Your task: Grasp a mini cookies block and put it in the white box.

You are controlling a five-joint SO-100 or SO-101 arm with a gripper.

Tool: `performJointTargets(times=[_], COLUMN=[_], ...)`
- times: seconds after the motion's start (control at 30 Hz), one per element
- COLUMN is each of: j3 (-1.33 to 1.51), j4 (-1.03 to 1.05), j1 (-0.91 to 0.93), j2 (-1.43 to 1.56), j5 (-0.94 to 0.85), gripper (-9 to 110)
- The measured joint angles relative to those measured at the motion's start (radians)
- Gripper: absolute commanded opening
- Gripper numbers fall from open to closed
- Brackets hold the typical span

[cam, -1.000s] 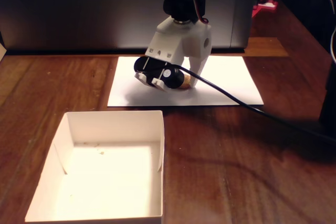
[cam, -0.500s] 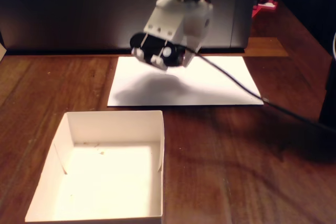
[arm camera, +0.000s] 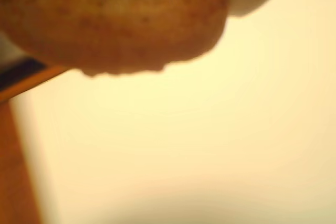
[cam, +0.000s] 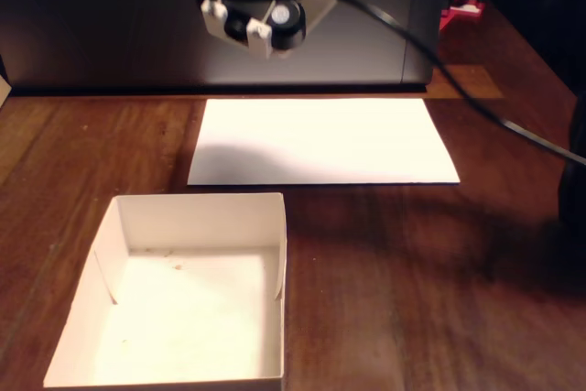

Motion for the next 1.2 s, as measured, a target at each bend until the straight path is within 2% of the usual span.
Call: performJointTargets(times=[0.6, 1.2], j3=[-0.179, -0.186], j4=[0.031, -0.009], j1=[-0.290, -0.538], j2=[0.006, 0.006], j5=[-0.018, -0.009], gripper=[20, 20])
